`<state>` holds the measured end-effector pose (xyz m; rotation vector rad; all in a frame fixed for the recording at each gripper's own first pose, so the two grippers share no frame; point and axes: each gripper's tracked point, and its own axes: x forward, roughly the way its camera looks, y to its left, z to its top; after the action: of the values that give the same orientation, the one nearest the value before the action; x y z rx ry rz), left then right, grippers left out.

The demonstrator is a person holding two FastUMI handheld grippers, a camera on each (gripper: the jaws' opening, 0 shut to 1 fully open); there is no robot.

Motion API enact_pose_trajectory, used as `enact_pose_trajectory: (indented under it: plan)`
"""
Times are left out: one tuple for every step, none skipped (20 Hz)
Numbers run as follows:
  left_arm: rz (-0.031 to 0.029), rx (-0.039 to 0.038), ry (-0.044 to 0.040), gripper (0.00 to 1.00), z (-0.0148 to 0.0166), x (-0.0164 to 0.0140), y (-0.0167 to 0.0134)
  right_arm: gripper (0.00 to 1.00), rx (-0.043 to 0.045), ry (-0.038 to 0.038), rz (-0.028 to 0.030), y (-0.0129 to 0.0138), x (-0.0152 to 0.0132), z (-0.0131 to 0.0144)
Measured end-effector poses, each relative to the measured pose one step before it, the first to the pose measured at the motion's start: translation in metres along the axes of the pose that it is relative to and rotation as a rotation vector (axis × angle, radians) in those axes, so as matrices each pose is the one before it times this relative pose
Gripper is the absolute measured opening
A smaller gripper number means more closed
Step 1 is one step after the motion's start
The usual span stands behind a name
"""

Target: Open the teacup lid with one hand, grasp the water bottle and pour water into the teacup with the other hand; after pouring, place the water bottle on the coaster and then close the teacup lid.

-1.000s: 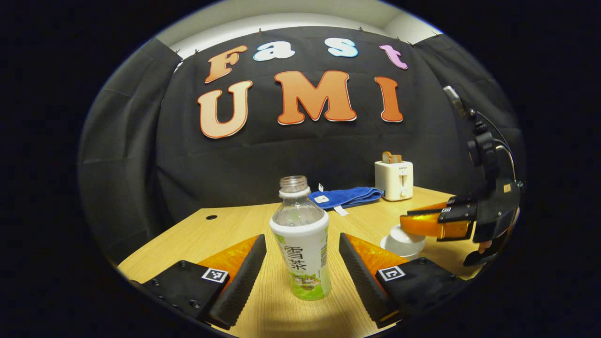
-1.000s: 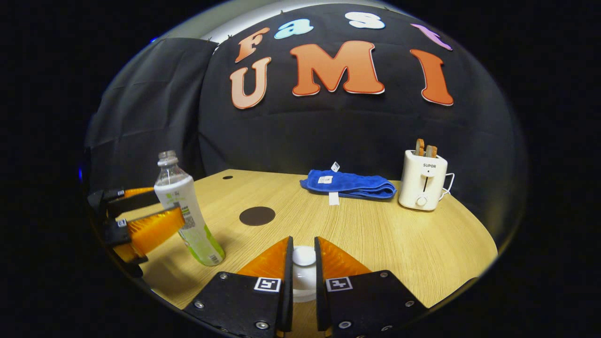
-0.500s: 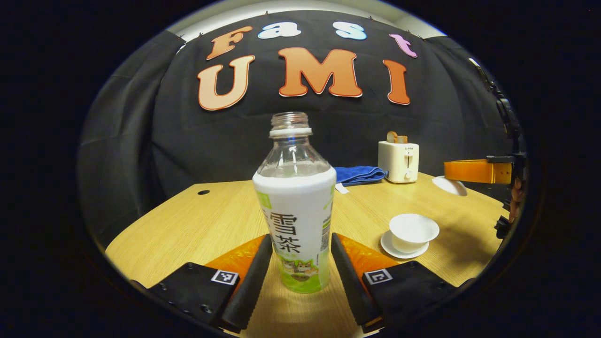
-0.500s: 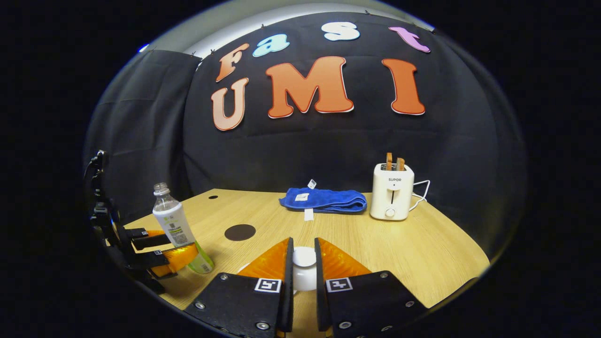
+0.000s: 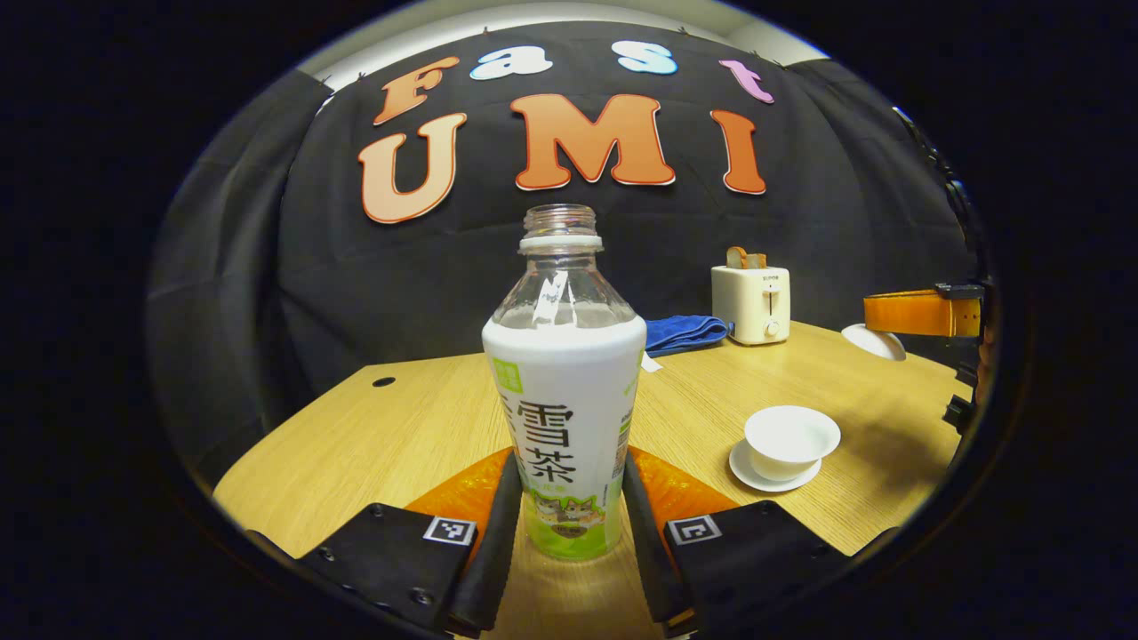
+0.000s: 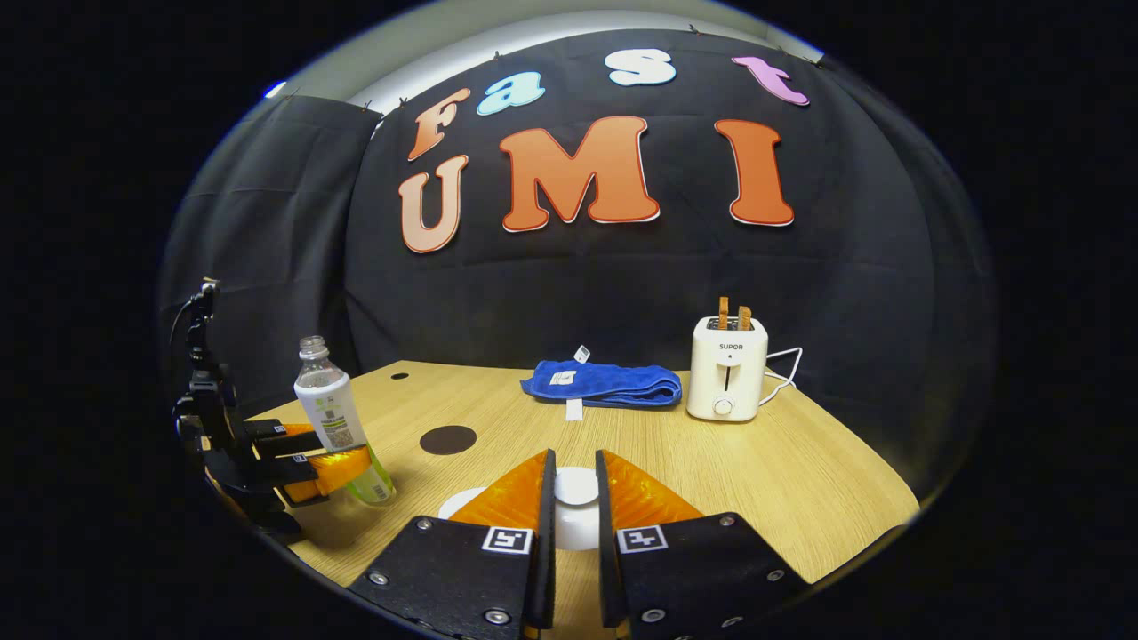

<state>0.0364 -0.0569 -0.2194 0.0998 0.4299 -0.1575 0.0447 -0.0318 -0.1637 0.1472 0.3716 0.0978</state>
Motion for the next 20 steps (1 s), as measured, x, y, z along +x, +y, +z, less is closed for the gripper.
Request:
enact_pose_trajectory:
  plan:
    - [0.00814,0.03808,0.00389,0.62,0.00113,-0.00121,0.00157,0.2,0.00196,-0.00383,-0.00405,-0.00235,-0.00299,0.00056]
    - [0.00896,0.04426,0.0024,0.62,0.00192,0.00061,0.00092,0.2,0.00256,-0.00432,-0.00957,-0.00452,-0.00272,0.00128]
    - [0.01379,0.05241,0.0026,0.62,0.00181,0.00108,0.00255,0.2,0.00327,-0.00339,-0.00901,-0.00511,-0.00275,0.00047]
    - [0.00883,0.05342,0.00186,0.64,0.00193,0.0006,0.00136,0.2,0.00445,-0.0053,-0.00918,-0.00444,-0.00213,0.00094]
    - [0.00651,0.0541,0.00188,0.62,0.00132,0.00083,0.00088,0.2,0.00473,-0.00144,-0.0079,-0.00479,-0.00204,0.00003]
    - [0.00515,0.05771,0.00142,0.62,0.00115,0.0005,0.00108,0.2,0.00352,-0.00372,-0.00709,-0.00444,-0.00273,0.00049]
    - [0.0082,0.06154,-0.00419,0.64,0.0016,0.00068,0.00167,0.2,0.00164,0.00025,-0.01041,-0.00523,-0.00168,-0.00022]
    - [0.00948,0.06667,-0.00661,0.64,0.00136,0.00154,0.00198,0.2,-0.00059,0.00189,-0.0077,-0.00495,-0.00168,-0.00279]
    - [0.00518,0.07112,-0.00042,0.62,-0.0012,0.00251,0.00126,0.2,0.00228,0.0004,-0.00854,-0.0046,-0.00183,-0.00151]
    - [0.00334,0.05118,0.00086,0.64,-0.00038,0.00087,0.00078,0.2,0.00298,0.0038,-0.00309,-0.00296,-0.0015,-0.00156]
    - [0.00028,0.05612,0.00697,0.64,-0.00234,0.00084,-0.00095,0.2,0.0014,0.00022,-0.00306,-0.00301,-0.0016,-0.00096]
    - [-0.00046,0.04296,0.00374,0.64,-0.0003,0.00174,-0.0004,0.2,-0.00062,-0.0025,-0.00386,-0.00337,-0.00114,-0.00027]
    - [-0.004,0.03711,0.00556,0.64,-0.00042,-0.00033,-0.00146,0.2,-0.00071,-0.00378,-0.00476,-0.00341,-0.00148,0.00097]
    - [-0.00186,0.04423,0.00114,0.61,0.00086,0.00263,-0.00075,0.2,0.00203,-0.00313,-0.00422,-0.00337,-0.00163,0.00022]
    - [0.00083,0.04821,0.00358,0.61,0.00005,0.0005,-0.00028,0.2,0.00321,0.00198,0.00149,-0.00167,-0.00087,-0.00048]
    - [0.00044,0.04612,0.00408,0.64,-0.00044,0.00072,-0.00094,0.2,0.00302,0.00077,0.00029,-0.00099,-0.00056,-0.0017]
    - [-0.00252,0.03858,0.00427,0.61,0.00085,0.00212,-0.00075,0.2,0.00003,-0.00087,0.00044,-0.00122,-0.00098,-0.00033]
    - [-0.00632,0.03308,0.0031,0.6,0.00128,0.00073,-0.00192,0.2,-0.00087,0.00173,-0.00291,-0.00328,-0.00161,-0.00024]
    - [-0.00465,0.03222,-0.00054,0.64,0.00251,0.0005,-0.00245,0.2,-0.00071,0.00032,-0.00267,-0.00255,-0.00075,-0.00101]
    - [-0.00283,0.03331,0.00471,0.6,0.00157,0.00154,-0.00108,0.2,0.00157,0.00211,-0.00319,-0.00169,-0.00029,-0.00143]
